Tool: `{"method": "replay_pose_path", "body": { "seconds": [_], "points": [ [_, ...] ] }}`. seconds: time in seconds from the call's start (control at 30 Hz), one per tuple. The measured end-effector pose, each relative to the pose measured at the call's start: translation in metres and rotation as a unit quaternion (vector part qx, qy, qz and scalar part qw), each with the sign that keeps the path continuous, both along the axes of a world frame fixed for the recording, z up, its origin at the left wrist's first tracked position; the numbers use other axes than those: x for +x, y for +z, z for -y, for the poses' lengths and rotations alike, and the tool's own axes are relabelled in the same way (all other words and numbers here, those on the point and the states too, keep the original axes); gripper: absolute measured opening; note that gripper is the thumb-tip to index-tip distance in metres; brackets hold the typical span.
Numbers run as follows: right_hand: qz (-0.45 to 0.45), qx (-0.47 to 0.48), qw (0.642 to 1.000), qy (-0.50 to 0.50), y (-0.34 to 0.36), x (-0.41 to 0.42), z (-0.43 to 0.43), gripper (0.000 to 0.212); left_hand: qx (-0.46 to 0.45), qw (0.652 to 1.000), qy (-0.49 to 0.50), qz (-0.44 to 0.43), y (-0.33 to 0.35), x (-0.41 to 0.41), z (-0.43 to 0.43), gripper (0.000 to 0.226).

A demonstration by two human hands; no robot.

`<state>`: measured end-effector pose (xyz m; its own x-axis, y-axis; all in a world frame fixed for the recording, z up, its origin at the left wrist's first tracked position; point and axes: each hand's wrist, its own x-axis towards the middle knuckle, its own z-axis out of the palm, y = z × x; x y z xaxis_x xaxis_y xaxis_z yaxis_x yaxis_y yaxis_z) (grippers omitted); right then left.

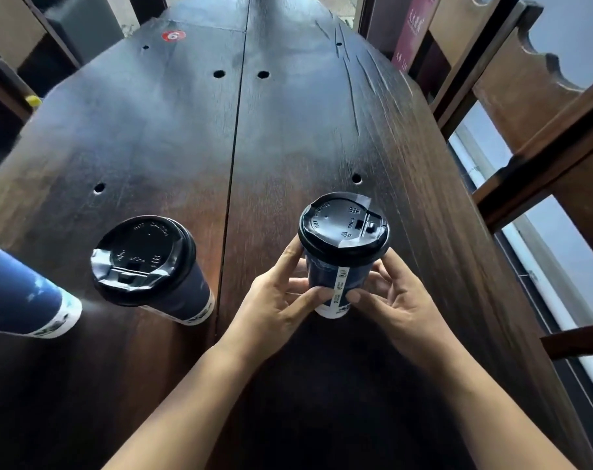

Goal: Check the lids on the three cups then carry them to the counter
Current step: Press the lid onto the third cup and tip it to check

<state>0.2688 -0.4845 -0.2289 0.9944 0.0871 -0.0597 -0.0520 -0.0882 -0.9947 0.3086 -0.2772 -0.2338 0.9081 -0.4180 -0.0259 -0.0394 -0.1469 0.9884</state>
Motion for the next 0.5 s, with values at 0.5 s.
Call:
{"method": "replay_pose_path", "body": {
  "seconds": [0.5],
  "points": [
    [0.029,0.012,0.999,-0.025,-0.021,-0.009,-0.001,0.064,0.041,0.998,0.002,0.045,-0.023,-0.004,-0.002,0.077]
  ]
}}
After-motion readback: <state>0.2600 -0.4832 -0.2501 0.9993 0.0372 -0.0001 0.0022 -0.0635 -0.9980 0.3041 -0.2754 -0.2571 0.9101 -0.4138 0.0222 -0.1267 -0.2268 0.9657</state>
